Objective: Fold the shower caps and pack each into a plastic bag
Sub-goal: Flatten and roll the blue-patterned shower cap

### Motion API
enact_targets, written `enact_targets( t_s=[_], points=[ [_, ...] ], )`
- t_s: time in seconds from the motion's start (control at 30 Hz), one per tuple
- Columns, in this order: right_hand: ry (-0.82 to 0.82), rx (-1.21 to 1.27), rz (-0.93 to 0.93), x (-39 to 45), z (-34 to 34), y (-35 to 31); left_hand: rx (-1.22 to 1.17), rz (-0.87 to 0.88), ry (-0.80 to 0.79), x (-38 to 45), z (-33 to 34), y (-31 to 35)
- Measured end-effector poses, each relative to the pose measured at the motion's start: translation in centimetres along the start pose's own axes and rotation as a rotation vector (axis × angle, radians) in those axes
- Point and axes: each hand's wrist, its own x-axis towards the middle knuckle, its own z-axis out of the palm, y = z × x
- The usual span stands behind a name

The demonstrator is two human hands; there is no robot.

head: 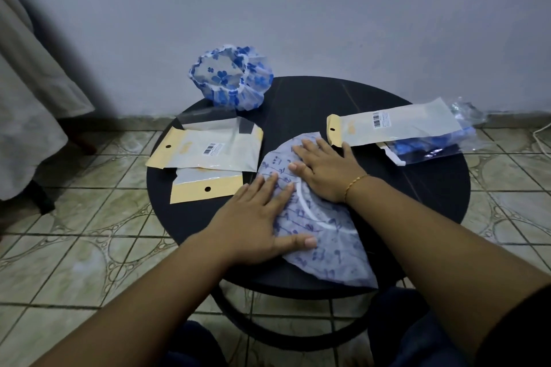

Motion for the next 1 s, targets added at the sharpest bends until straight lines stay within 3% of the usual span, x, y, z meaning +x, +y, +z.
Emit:
enact_targets(
  t_s=[0.13, 0.27, 0.37, 0.53, 0.67, 0.83, 1.0],
  points=[
    [0.105, -0.056, -0.014, 0.4, -0.2, 0.4, 0.01, -0.001, -0.016, 1.4, -0.3, -0.3],
    [0.369, -0.067, -0.177, -1.3, -1.1, 1.1, -0.025, 0.033, 0.095, 1.7, -0.2, -0.5],
    [0.548, -0.001, -0.374, -4.4, -1.9, 2.0, -0.008, 0.097, 0.299, 1.2, -0.3, -0.4],
    [0.555, 0.036, -0.571, -10.8, -1.5, 3.2, -0.105, 0.456, 0.787, -1.1, -1.2, 0.8],
    [0.46, 0.068, -0.679, -14.3, -0.8, 2.6, -0.176, 0.608, 0.667, -2.9, -0.3, 2.6],
    [0.276, 0.084, -0.72, -16.1, 0.3, 2.3, -0.127, 0.566, 0.542, -3.3, 1.6, 3.0],
    [0.289, 0.077, -0.659, -16.2, 1.4, 2.6, -0.094, 0.508, 0.543, -3.1, 2.0, 3.2]
  ],
)
